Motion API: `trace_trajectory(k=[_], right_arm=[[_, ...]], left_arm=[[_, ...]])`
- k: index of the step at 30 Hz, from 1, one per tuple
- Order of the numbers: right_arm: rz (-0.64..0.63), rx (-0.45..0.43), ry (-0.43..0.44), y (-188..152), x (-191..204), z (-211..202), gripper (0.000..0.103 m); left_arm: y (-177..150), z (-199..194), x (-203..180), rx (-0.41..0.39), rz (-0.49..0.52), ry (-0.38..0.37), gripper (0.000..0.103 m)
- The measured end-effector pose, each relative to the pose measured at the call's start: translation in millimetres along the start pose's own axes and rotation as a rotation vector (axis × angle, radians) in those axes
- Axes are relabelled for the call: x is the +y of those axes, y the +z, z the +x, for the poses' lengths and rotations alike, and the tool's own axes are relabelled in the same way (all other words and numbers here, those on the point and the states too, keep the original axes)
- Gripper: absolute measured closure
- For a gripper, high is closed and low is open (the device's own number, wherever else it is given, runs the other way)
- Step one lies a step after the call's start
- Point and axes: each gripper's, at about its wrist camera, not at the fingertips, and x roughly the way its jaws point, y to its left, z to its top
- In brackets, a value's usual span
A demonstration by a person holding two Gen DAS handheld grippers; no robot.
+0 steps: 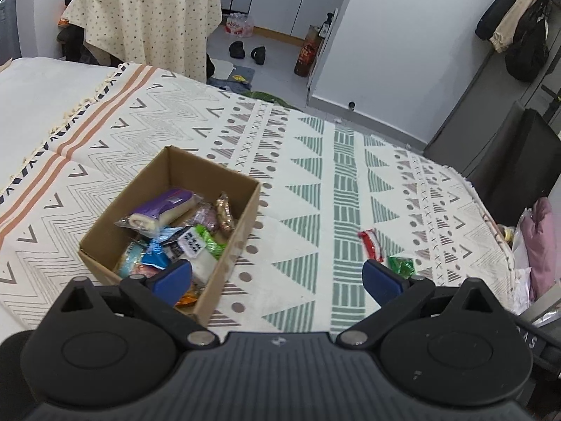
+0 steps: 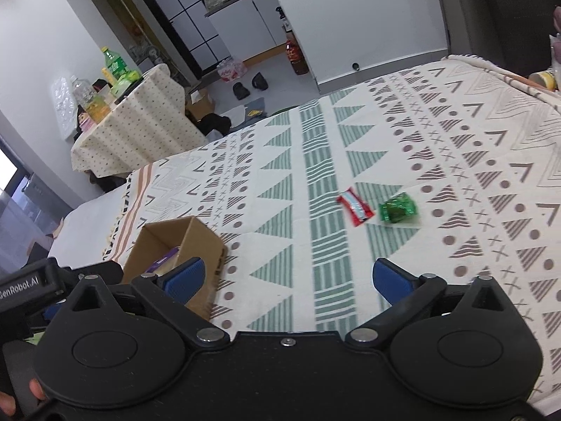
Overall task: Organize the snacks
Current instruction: 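Move both tools toward the red bar and green candy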
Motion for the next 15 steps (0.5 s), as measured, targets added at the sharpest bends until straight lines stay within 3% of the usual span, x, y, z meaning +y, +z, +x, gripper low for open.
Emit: trace_trajectory(k=[15], right_arm=[[0.063,-0.021,-0.03,-1,-65,-12,0.0]], left_arm=[[-16,23,-46,0.023,0.042,-0.006,0.0]])
